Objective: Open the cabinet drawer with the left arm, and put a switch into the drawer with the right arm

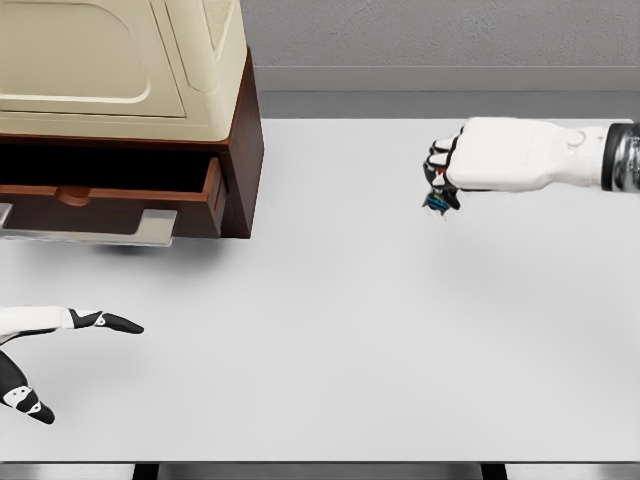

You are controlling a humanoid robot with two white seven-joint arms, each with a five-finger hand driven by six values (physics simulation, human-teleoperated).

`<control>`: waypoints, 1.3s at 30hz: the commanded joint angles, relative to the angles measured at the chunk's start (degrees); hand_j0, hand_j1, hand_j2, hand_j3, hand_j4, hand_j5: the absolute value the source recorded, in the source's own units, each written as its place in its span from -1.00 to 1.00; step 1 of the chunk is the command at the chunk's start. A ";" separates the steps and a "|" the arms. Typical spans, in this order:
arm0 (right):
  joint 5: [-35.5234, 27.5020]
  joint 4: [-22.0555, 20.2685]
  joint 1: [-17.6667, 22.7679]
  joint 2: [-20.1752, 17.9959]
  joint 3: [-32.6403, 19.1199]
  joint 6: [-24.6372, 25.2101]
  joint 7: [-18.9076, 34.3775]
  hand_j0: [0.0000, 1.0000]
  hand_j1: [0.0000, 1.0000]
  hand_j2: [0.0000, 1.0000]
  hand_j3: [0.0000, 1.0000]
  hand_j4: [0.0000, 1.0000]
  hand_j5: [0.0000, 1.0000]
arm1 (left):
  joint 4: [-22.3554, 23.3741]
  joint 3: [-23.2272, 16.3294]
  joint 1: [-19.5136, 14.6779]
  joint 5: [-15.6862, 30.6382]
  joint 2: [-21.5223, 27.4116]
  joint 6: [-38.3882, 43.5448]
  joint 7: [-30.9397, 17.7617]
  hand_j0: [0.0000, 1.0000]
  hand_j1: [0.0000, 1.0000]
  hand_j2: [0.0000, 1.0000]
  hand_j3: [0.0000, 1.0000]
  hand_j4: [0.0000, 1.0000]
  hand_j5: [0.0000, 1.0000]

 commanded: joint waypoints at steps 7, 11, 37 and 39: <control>-0.23 0.03 -7.64 6.31 7.85 0.12 -0.02 -0.48 -0.48 -0.48 -0.48 -0.48 -0.48 | -0.10 0.10 0.01 0.47 -0.07 0.09 0.00 1.00 1.00 1.00 1.00 1.00 1.00; -0.32 0.12 -12.22 9.74 12.34 0.12 -0.02 -0.47 -0.47 -0.47 -0.47 -0.47 -0.47 | -0.10 0.10 0.01 0.47 -0.07 0.09 0.00 1.00 1.00 1.00 1.00 1.00 1.00; -1.46 0.38 -22.94 23.71 18.05 0.12 -0.02 -0.44 -0.44 -0.44 -0.44 -0.44 -0.44 | -0.10 0.10 0.01 0.47 -0.16 0.09 0.00 1.00 1.00 1.00 1.00 1.00 1.00; -1.46 0.64 -23.64 24.85 17.96 0.12 -0.02 -0.43 -0.43 -0.43 -0.43 -0.43 -0.43 | -0.10 0.01 0.01 0.38 -0.16 0.09 0.00 1.00 1.00 1.00 1.00 1.00 1.00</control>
